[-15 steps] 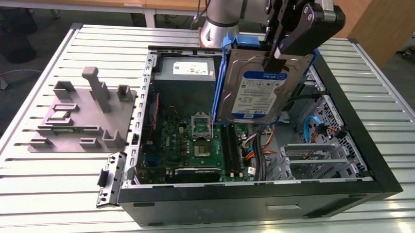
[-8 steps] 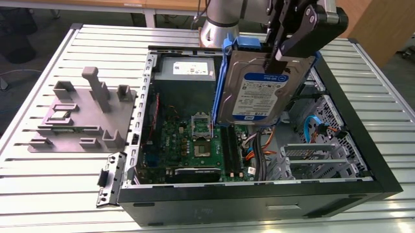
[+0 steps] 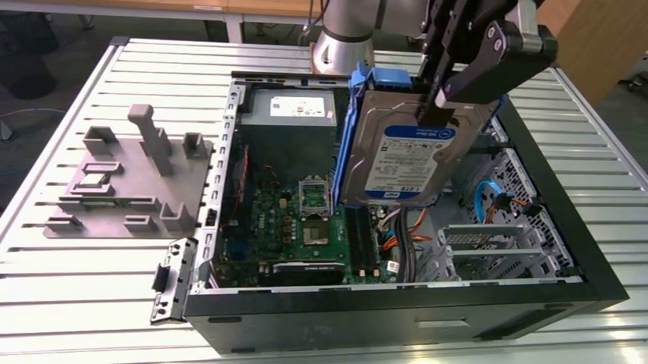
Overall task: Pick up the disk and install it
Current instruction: 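Pick up the disk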
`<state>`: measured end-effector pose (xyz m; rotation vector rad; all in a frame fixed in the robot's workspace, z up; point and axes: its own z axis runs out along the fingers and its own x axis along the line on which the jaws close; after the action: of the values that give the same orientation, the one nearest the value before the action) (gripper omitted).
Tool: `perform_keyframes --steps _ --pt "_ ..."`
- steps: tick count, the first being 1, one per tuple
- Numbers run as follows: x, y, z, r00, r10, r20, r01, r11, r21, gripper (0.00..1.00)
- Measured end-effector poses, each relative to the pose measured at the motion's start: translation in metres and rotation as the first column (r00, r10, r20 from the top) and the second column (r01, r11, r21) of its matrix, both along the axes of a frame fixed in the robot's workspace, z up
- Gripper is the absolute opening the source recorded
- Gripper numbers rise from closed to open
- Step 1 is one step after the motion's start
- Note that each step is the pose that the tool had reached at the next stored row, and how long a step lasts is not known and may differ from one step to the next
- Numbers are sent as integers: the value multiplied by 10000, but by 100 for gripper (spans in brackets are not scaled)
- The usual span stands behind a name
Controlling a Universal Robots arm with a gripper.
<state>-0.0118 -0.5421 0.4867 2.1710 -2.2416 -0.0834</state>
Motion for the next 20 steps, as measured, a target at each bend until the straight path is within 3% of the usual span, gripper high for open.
perform_keyframes --steps 9,14,20 --pt "10 -101 -47 10000 -1 0 1 10000 0 35" --pt "54 -125 -71 10000 -1 0 1 10000 -1 35" --pt "169 -145 -84 10000 -2 -1 2 10000 -1 35"
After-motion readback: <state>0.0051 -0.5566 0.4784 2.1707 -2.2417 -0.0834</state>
